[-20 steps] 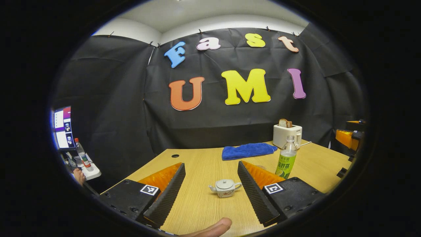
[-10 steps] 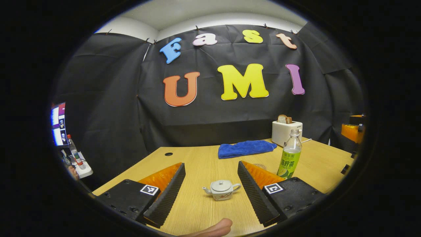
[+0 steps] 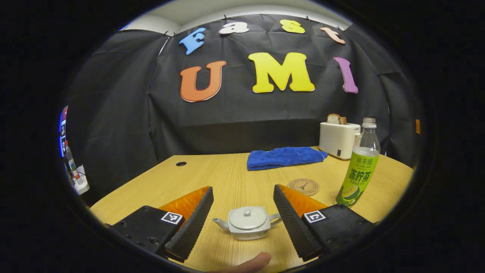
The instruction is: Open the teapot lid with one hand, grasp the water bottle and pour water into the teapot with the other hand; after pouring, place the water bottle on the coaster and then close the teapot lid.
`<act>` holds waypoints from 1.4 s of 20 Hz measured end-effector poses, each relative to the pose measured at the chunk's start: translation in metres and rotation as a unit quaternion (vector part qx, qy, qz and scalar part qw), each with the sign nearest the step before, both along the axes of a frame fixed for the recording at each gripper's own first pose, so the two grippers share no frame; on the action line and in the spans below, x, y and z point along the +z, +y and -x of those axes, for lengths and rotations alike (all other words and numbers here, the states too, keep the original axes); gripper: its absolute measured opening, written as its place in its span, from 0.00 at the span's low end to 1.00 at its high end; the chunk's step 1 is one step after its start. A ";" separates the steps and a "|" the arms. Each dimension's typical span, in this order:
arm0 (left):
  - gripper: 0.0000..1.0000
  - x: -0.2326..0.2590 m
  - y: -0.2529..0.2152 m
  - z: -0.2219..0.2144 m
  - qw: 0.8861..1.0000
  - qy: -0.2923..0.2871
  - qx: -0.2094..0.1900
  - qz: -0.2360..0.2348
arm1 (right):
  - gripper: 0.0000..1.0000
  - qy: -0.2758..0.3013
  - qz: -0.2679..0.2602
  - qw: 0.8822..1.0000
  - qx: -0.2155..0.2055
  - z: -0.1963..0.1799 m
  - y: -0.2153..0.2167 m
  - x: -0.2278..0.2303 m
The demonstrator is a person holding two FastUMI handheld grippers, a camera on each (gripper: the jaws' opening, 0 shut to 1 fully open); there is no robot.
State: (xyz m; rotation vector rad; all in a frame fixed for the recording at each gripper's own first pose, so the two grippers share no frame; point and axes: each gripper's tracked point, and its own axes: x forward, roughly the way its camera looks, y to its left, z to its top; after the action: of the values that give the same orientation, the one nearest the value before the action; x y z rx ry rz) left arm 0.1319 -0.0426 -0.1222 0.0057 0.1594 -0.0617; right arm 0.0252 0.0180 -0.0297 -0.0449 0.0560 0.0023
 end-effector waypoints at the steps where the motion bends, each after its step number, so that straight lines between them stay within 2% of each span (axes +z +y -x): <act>1: 0.99 -0.003 -0.001 -0.004 1.000 0.002 0.000 0.005 | 0.95 0.001 0.000 1.000 -0.001 -0.001 0.000 0.000; 6: 0.92 -0.020 -0.007 -0.015 0.999 0.028 -0.007 0.022 | 0.98 0.010 0.004 1.000 -0.002 -0.004 0.001 -0.007; 10: 0.78 -0.021 -0.008 -0.020 0.999 0.021 -0.014 0.039 | 0.95 0.009 0.009 1.000 -0.001 -0.004 0.002 -0.008; 11: 0.68 -0.022 -0.008 -0.022 0.999 0.021 -0.016 0.044 | 0.95 0.010 0.009 1.000 0.000 -0.004 0.002 -0.008; 13: 0.56 -0.031 -0.007 -0.023 0.999 0.033 -0.011 0.037 | 0.98 0.013 0.008 1.000 -0.002 -0.006 0.002 -0.009; 16: 0.47 -0.028 -0.006 -0.025 0.999 0.028 -0.009 0.030 | 0.98 0.016 0.007 1.000 -0.004 -0.007 0.000 -0.011; 18: 0.37 -0.026 -0.005 -0.024 0.999 0.026 -0.011 0.028 | 0.95 0.017 0.006 1.000 -0.004 -0.007 -0.001 -0.011; 19: 0.25 -0.025 -0.007 -0.025 0.999 0.025 -0.015 0.029 | 0.98 0.016 0.006 1.000 -0.004 -0.007 -0.001 -0.011; 20: 0.22 -0.025 -0.009 -0.027 0.999 0.023 -0.018 0.028 | 0.98 0.016 0.006 1.000 -0.005 -0.007 -0.001 -0.012; 21: 0.12 -0.024 -0.009 -0.028 0.999 0.023 -0.016 0.026 | 0.95 0.016 0.006 1.000 -0.006 -0.007 -0.001 -0.012; 22: 0.08 -0.024 -0.008 -0.026 0.999 0.026 -0.016 0.022 | 0.95 0.018 0.005 1.000 -0.006 -0.007 -0.002 -0.013; 23: 0.07 -0.021 -0.006 -0.026 0.999 0.025 -0.014 0.018 | 0.98 0.019 0.005 1.000 -0.007 -0.008 -0.003 -0.013; 24: 0.07 -0.015 -0.005 -0.025 1.000 0.021 -0.012 0.017 | 0.95 0.019 0.005 1.000 -0.007 -0.009 -0.003 -0.013; 28: 0.05 0.022 0.003 -0.015 1.000 0.000 -0.006 0.029 | 0.98 0.021 0.001 1.000 -0.007 -0.009 -0.003 -0.014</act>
State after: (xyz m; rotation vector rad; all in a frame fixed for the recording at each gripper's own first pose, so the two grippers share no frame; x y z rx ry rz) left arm 0.1466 -0.0396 -0.0999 -0.0516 0.1567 -0.0791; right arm 0.0343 0.0149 -0.0437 -0.0457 0.0979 -0.0110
